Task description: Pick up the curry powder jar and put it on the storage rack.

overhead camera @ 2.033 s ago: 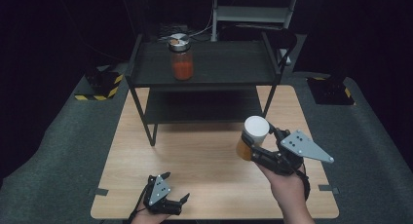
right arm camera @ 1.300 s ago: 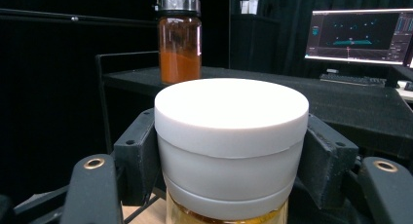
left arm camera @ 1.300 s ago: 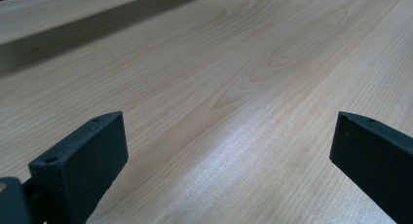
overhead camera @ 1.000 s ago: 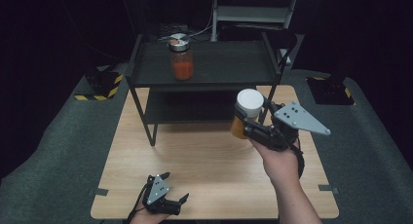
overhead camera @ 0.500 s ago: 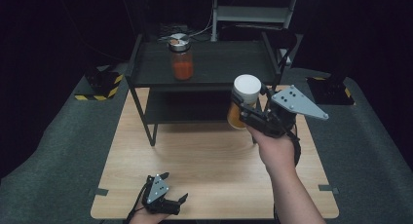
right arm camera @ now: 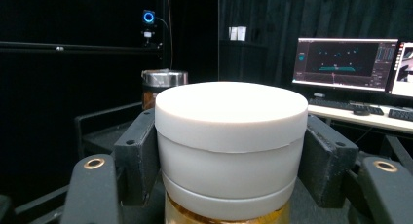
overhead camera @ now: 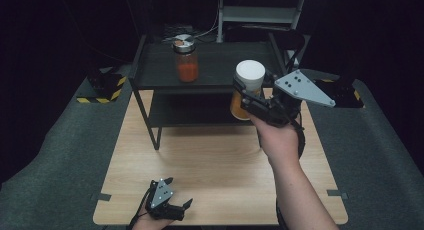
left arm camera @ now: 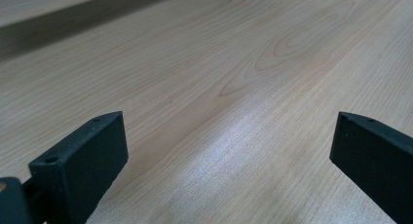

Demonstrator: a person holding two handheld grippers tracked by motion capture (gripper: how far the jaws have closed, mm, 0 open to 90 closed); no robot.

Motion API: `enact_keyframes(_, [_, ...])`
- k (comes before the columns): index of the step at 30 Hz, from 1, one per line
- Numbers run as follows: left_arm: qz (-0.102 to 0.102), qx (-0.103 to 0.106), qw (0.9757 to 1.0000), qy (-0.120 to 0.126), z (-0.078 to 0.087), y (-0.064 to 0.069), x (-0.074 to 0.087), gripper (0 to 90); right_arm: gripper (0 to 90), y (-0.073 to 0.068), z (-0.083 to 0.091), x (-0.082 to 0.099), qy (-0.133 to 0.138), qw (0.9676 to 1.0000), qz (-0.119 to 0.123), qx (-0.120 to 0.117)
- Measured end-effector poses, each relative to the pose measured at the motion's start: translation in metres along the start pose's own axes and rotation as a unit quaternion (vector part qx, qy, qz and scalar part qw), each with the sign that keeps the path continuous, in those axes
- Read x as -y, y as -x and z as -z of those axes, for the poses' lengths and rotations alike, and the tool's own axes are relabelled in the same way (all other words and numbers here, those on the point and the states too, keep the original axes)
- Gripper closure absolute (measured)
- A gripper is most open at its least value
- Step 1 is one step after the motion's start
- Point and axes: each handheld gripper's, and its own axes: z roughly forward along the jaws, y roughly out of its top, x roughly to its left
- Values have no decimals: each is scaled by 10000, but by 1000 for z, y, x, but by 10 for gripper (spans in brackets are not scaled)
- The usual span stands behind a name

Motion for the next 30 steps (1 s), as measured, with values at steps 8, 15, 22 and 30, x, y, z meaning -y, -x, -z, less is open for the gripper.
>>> enact_keyframes(8, [30, 24, 10000, 19, 0, -1, 1, 5, 332, 0, -12, -8, 55, 10000, 4, 74])
enact_keyframes(15, [62, 76, 9999, 32, 0, -4, 1, 6, 332, 2, -23, -12, 64, 9999, -55, 114])
enact_keyframes(22, [72, 111, 9999, 60, 0, -5, 2, 5, 332, 5, -36, -16, 98, 9996, -148, 200])
enact_keyframes(30, [78, 131, 9999, 80, 1, -6, 3, 5, 332, 7, -51, -22, 197, 9994, -106, 267])
